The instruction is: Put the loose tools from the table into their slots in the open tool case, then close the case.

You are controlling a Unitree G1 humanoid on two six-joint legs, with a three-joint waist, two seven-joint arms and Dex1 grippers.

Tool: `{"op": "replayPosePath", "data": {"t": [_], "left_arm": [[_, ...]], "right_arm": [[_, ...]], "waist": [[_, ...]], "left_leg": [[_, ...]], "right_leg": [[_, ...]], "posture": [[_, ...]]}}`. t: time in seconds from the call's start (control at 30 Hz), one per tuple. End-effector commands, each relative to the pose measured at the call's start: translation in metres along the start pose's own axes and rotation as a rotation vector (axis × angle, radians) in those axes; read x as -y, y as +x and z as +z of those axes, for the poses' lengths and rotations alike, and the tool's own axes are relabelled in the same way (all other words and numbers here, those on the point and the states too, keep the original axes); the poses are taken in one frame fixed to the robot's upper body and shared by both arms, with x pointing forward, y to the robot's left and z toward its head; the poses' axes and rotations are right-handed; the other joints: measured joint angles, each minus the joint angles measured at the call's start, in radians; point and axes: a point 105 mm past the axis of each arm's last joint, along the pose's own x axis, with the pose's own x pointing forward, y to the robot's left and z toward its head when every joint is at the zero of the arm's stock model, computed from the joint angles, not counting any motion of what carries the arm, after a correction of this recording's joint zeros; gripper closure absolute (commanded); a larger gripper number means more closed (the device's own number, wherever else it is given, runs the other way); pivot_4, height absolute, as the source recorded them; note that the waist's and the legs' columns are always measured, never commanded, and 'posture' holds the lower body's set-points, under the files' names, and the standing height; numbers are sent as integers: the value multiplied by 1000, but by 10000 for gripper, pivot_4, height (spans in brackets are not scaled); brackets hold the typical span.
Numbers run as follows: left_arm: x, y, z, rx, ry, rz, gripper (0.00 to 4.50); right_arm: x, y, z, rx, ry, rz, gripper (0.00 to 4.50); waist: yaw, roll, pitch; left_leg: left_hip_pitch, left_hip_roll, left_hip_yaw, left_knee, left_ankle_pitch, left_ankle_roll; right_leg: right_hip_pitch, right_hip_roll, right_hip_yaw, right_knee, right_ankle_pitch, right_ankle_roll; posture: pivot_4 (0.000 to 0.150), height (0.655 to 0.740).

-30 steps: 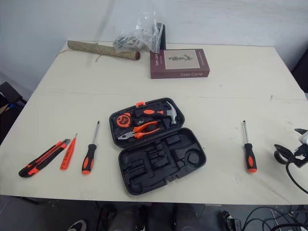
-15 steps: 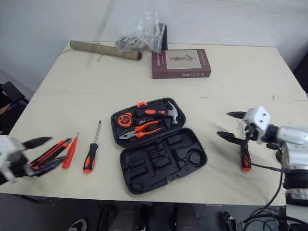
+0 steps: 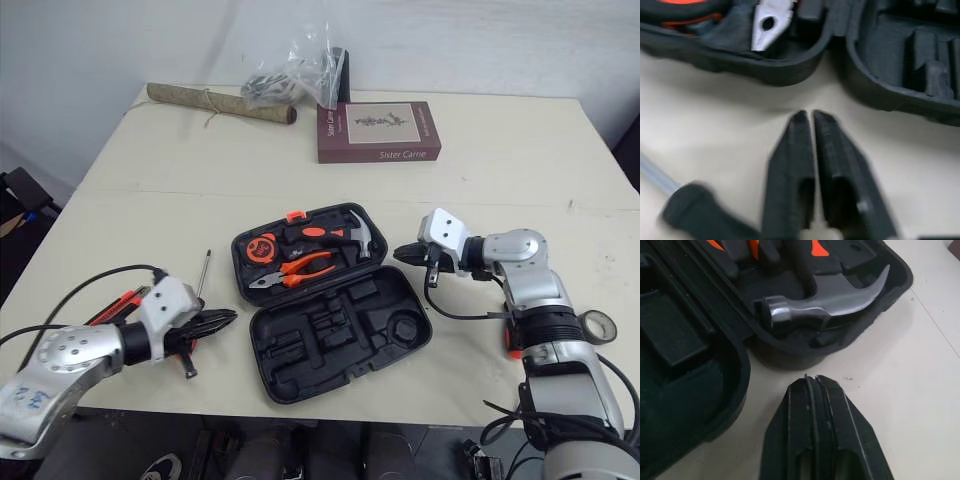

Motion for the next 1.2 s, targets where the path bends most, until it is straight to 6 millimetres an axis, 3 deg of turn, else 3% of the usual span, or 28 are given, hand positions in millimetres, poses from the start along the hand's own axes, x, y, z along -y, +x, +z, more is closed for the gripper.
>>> {"op": "replayPosePath", "data": {"t": [0.03, 0.33, 0.6, 0.73, 0.87, 1.2], "left_arm": [[3, 14, 3, 0, 9, -12, 44064], [6, 41, 10, 15, 6, -59, 44064], [-13, 60, 27, 50, 47, -42, 44064], [-19, 64, 30, 51, 59, -52, 44064], [-21, 66, 21, 10, 81, -77, 44064], [-39, 75, 29, 47, 85, -24, 44064]], "right_arm": [[0, 3, 5, -10, -36, 11, 45000], [-11, 6, 5, 8, -16, 28, 45000], [-25, -10, 4, 3, 18, 44, 45000], [-29, -22, -1, -24, 40, 14, 45000], [-32, -32, -8, -56, 51, -30, 45000], [-43, -39, -17, -84, 68, -65, 45000]], "waist": [[1, 0, 0], [12, 0, 0], [50, 0, 0], [49, 0, 0], [49, 0, 0], [53, 0, 0]], "left_leg": [[0, 0, 0, 0, 0, 0], [0, 0, -2, 3, 0, 0], [0, 0, -4, 11, 0, 0], [-1, 0, -4, 11, 0, 0], [-1, 0, -4, 11, 0, 0], [-1, -1, -5, 12, 1, 1]], "right_leg": [[0, 0, 0, 0, 0, 0], [1, 0, -1, 1, 0, 0], [3, 0, -2, 2, 0, 0], [3, 0, -2, 3, 0, 0], [3, 0, -2, 6, 0, 0], [4, -1, -3, 6, 0, 0]], "posture": [[1500, 7400], [1500, 7400], [1500, 7400], [1500, 7400], [1500, 7400], [1500, 7400]]}}
